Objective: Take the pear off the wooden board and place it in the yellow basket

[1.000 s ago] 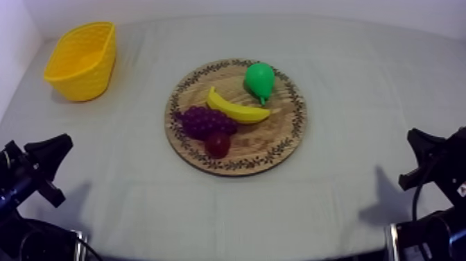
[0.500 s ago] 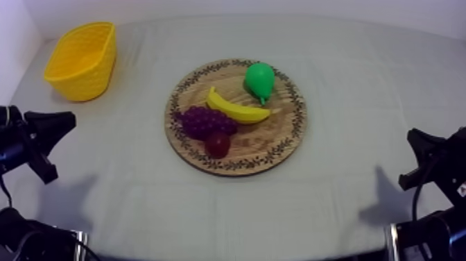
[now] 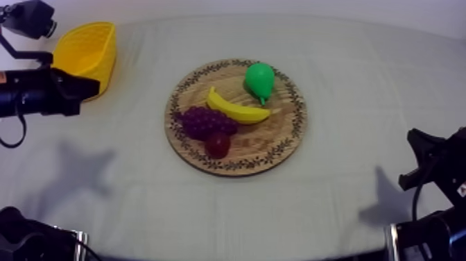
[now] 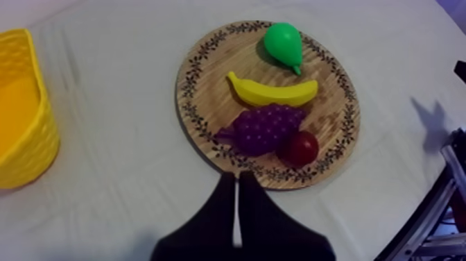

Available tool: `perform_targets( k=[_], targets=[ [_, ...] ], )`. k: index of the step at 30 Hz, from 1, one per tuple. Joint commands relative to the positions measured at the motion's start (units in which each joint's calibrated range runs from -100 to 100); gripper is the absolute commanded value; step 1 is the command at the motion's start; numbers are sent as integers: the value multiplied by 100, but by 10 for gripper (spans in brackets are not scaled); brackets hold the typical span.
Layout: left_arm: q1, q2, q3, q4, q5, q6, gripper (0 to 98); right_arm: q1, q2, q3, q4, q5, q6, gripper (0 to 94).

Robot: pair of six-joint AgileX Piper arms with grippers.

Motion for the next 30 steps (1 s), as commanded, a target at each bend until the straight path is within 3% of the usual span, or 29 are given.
perform_targets(
  k=[1,4,17,30],
  targets=[
    [161,512,-416,-178,32,395,0,-3,-4,0,-1,1,0,4],
    [371,955,-891,-446,122,829,0,-3,-4,0,-1,1,0,4],
    [936,3164,-3510,-1171,1139,2052,0,-3,-4,0,-1,1,1,4],
    [1156,5011,-5901,-1381,2190,2470,0,-3,-4,0,-1,1,0,4]
  ],
)
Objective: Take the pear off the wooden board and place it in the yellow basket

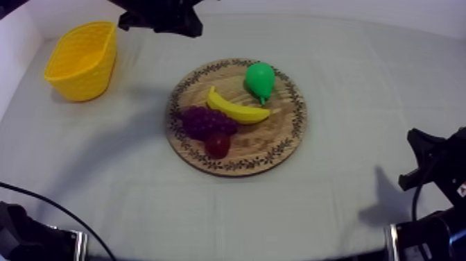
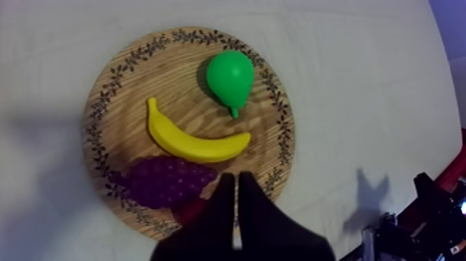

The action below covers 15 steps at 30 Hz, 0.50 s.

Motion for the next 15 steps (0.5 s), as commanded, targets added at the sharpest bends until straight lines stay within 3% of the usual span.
perform_targets(
  k=[1,5,12,15],
  targets=[
    [25,439,-667,-67,223,96,0,-3,-4,0,-1,1,-4,4],
    [17,1012,-1335,-155,549,210,0,-3,-4,0,-1,1,-4,4],
    [-89,1871,-2456,-48,963,-4,0,-3,-4,0,-1,1,-4,4],
    [-70,2149,-2822,-23,1021,47,0,-3,-4,0,-1,1,-4,4]
  ],
)
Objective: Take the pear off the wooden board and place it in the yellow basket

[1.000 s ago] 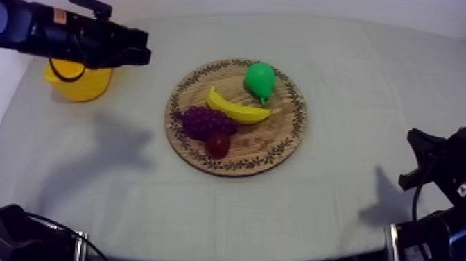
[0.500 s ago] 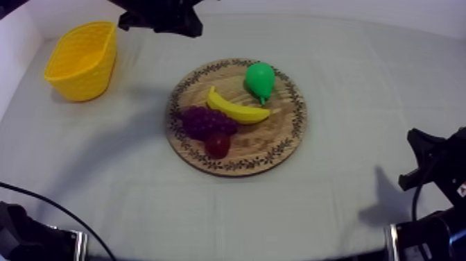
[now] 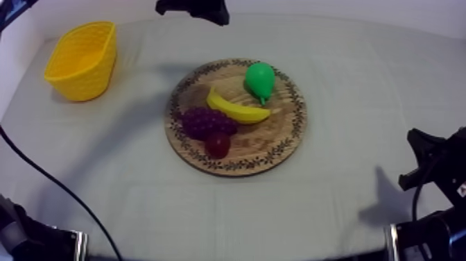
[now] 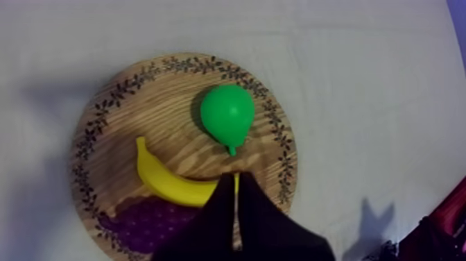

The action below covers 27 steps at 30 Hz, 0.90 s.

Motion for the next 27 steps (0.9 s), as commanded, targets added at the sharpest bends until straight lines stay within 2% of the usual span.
perform_targets(
  k=[1,7,14,20,27],
  targets=[
    [30,233,-375,5,21,110,0,-3,-4,0,-1,1,4,4],
    [161,660,-834,21,41,477,0,-3,-4,0,-1,1,4,4],
    [245,1049,-1156,59,43,704,17,-3,-4,0,-1,1,4,4],
    [314,1159,-1181,30,43,949,171,-3,-4,0,-1,1,4,4],
    [346,1173,-1163,3,43,958,359,-3,-4,0,-1,1,4,4]
  ],
)
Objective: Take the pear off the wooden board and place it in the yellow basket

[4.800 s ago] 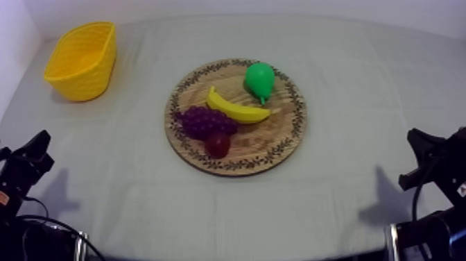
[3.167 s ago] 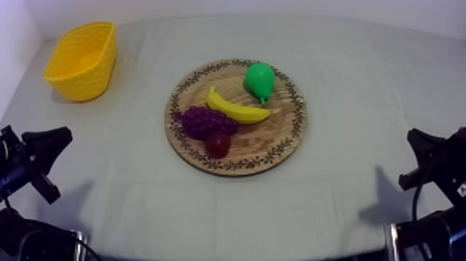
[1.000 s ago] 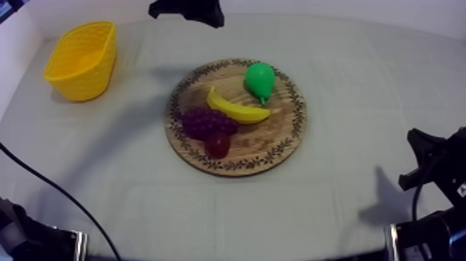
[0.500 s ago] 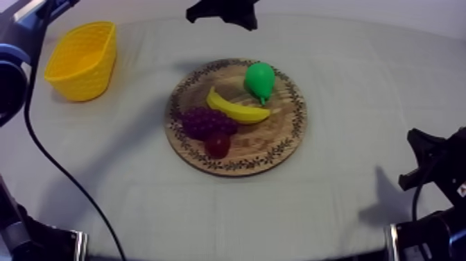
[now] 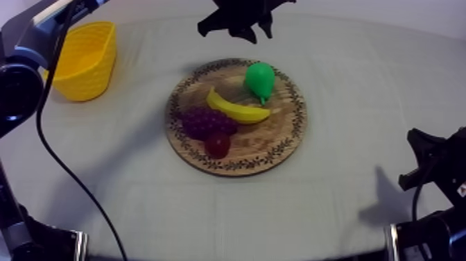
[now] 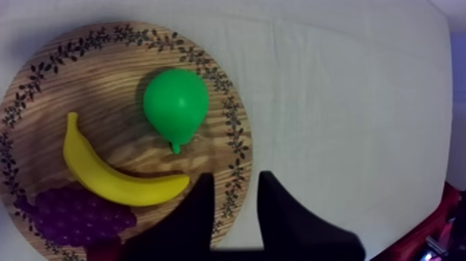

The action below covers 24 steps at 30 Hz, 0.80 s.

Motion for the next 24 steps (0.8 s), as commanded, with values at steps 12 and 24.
perform_targets(
  k=[12,24],
  targets=[
    [-19,-57,282,68,85,-7,715,-3,-4,0,-1,1,-2,4],
    [-77,343,109,53,256,46,787,-3,-4,0,-1,1,-2,4]
  ],
)
